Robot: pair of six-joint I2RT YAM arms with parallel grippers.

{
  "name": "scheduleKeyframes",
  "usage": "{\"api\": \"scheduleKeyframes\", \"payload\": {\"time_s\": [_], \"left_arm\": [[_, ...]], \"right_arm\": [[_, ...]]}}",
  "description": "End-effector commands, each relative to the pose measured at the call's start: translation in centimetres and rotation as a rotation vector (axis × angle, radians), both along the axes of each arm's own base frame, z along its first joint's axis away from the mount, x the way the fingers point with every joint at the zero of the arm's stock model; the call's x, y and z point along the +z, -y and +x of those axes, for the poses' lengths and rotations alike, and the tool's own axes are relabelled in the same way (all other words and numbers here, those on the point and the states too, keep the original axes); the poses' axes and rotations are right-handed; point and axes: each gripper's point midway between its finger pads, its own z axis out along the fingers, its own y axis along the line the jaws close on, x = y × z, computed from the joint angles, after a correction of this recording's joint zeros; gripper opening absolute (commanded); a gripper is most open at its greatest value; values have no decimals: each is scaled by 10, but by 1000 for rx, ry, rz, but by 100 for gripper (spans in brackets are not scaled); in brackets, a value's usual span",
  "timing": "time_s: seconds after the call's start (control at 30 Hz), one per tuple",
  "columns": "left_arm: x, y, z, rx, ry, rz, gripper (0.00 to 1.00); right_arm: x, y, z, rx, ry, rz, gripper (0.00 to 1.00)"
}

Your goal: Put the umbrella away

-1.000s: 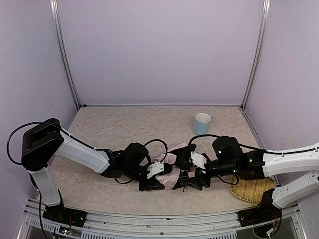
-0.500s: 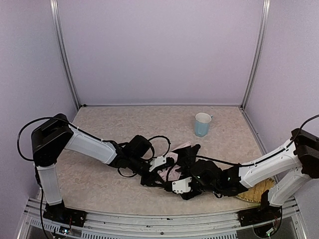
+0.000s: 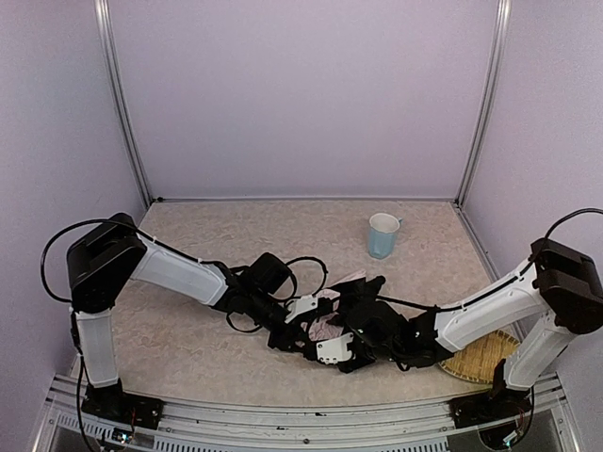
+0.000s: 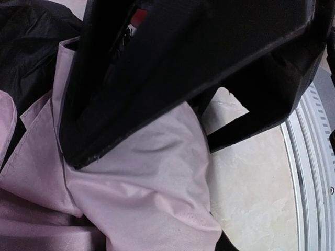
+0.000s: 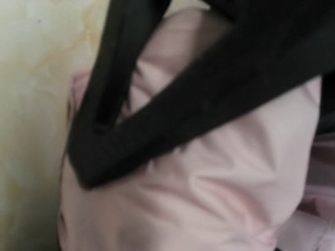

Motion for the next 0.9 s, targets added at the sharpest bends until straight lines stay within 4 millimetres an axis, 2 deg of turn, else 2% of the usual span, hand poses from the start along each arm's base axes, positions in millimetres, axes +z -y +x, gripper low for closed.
{"api": "scheduleKeyframes", "payload": {"time_s": [0.0, 0.17, 0.23, 0.3, 0.33, 0.4, 0.47, 0.57, 0.67, 0.77, 0.87], "left_arm": [[-51, -48, -51, -53, -225, 246, 3], [-48, -46, -48, -73, -226, 232, 3], [-43, -44, -46, -79, -230, 213, 4], [-36, -42, -44, -83, -222, 183, 8], [-32, -41, -42, -79, -212, 166, 11], [-23, -40, -34, -56, -180, 120, 23], [-9, -35, -22, -17, -131, 46, 39], [10, -34, -3, 68, -46, -41, 54], [39, -35, 9, 137, 69, -154, 61], [62, -44, 9, 166, 152, -257, 64], [73, -54, 10, 201, 213, -300, 64]], "right_arm": [[-19, 12, 0, -23, -83, -68, 77], [-38, 19, -4, -46, -160, -134, 72], [-43, 19, -6, -52, -190, -147, 65], [-43, 17, -7, -57, -210, -144, 53], [-43, 17, -8, -60, -216, -141, 45], [-42, 16, -9, -59, -229, -135, 35], [-43, 17, -12, -60, -251, -132, 31], [-44, 17, -15, -71, -284, -126, 27], [-46, 18, -18, -80, -313, -121, 25], [-46, 16, -20, -92, -343, -100, 23], [-38, 12, -19, -95, -360, -58, 20]]}}
